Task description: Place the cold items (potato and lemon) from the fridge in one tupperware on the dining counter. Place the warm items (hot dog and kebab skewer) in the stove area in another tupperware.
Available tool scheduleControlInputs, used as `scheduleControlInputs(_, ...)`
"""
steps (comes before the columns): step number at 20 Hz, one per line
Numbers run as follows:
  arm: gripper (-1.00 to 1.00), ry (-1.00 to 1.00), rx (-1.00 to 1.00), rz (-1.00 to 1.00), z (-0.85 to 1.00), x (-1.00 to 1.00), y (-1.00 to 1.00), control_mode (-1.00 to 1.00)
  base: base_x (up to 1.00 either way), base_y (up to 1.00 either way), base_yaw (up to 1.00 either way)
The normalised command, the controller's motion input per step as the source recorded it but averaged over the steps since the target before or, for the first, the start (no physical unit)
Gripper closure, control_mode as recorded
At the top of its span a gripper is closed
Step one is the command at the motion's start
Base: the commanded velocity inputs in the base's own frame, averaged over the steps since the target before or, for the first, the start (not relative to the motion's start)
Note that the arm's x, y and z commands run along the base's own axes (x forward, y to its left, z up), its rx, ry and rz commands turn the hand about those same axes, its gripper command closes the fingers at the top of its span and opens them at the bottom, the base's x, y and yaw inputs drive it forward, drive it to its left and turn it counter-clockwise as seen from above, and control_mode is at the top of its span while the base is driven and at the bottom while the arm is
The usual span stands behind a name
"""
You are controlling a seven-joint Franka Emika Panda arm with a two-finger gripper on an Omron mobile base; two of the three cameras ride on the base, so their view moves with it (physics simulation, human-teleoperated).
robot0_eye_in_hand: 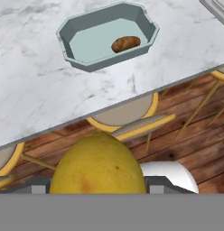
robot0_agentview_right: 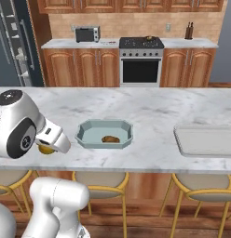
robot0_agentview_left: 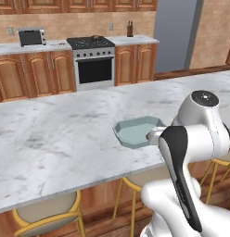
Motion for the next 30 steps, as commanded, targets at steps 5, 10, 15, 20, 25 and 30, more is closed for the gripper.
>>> scheduleControlInputs(5, 1.00, 0.00, 0.00, 0.00, 0.00, 0.00, 0.00, 1.00, 0.30, 0.00, 0.01)
scheduleControlInputs(10, 1.00, 0.03, 0.00, 0.21, 0.01, 0.92, -0.03, -1.00, 0.00, 0.00, 0.00)
scheduleControlInputs(15, 1.00, 0.07, 0.00, 0.19, 0.04, 1.00, -0.04, -1.00, 0.00, 0.00, 0.00)
scheduleControlInputs(20, 1.00, 0.03, 0.00, 0.11, -0.02, 1.00, -0.29, -1.00, 0.00, 0.00, 0.00)
scheduleControlInputs(25, 1.00, 0.08, -0.02, 0.07, -0.32, 1.00, -0.36, -1.00, 0.00, 0.00, 0.00)
scheduleControlInputs(30, 1.00, 0.16, -0.13, 0.01, -0.51, 1.00, -0.16, -1.00, 0.00, 0.00, 0.00)
